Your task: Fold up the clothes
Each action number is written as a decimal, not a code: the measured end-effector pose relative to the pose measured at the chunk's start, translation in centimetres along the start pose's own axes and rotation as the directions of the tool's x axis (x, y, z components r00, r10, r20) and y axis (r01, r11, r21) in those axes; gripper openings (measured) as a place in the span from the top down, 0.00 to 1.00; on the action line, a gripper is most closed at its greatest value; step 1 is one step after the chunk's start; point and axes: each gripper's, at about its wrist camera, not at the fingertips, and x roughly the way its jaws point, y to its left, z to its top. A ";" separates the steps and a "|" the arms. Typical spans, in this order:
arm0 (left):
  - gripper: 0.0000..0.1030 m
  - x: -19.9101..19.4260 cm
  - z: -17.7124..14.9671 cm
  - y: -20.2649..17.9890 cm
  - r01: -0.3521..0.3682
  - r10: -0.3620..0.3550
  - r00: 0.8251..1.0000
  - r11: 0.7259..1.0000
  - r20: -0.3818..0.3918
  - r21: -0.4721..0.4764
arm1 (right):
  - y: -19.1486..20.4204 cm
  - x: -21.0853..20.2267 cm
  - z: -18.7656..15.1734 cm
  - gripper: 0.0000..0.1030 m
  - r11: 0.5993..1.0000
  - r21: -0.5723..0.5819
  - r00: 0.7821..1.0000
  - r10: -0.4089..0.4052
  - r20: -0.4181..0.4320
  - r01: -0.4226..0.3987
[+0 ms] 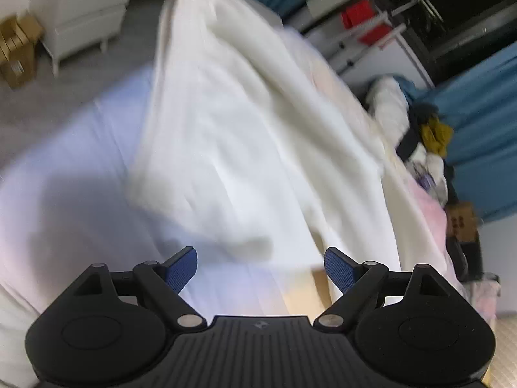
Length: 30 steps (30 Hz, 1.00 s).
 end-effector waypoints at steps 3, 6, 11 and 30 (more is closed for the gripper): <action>0.15 1.5 -1.1 0.2 0.013 -0.013 1.000 1.000 0.007 -0.026 | -0.2 -0.2 0.0 0.95 1.000 0.013 1.000 0.006 -0.002 -0.006; 0.15 3.2 -1.4 1.4 0.047 -0.048 0.999 0.992 -0.002 -0.118 | -0.2 -0.1 0.1 0.95 1.000 0.010 1.000 0.008 -0.002 -0.008; 0.15 5.0 -1.2 3.1 0.121 -0.117 0.993 0.972 0.028 -0.202 | 0.2 0.1 0.2 0.95 1.000 -0.004 1.000 0.000 0.006 0.000; 0.92 -7.4 1.5 6.2 0.082 -0.047 0.981 0.981 0.190 -0.178 | -2.3 -2.3 2.1 0.95 0.952 0.262 0.986 0.139 0.090 -0.158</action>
